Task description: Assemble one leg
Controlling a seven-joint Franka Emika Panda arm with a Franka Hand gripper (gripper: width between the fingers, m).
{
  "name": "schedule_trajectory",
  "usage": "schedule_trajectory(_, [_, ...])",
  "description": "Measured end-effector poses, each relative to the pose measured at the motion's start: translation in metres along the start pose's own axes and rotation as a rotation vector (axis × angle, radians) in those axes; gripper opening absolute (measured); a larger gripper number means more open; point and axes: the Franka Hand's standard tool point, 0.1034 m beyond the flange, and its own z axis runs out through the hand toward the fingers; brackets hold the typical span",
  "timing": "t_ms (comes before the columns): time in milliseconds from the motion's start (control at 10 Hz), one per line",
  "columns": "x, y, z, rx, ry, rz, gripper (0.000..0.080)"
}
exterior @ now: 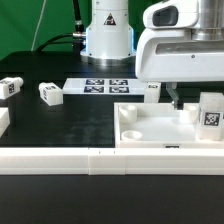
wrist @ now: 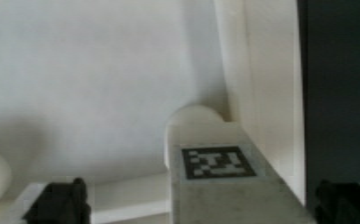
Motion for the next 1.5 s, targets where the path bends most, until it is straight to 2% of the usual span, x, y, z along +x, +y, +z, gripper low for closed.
schedule_trajectory(100, [-0.0001, 0.0002, 0.0002, 0.0, 0.0, 0.0, 0.0516])
schedule_trajectory(200, [-0.0002, 0.0003, 0.0003, 0.0, -0.001, 0.0, 0.0369])
schedule_trajectory(300, [-0.0003, 0.0003, 0.0004, 0.0, -0.001, 0.002, 0.0291])
schedule_trajectory(600, [-0.0004, 0.0001, 0.0006, 0.001, -0.001, 0.04, 0.0291])
schedule_trajectory(1000, [0.0011, -0.0014, 0.0013, 0.043, 0.026, 0.499, 0.0291])
schedule_trajectory(1500, [0.0009, -0.0085, 0.0019, 0.062, 0.037, 0.961, 0.0291])
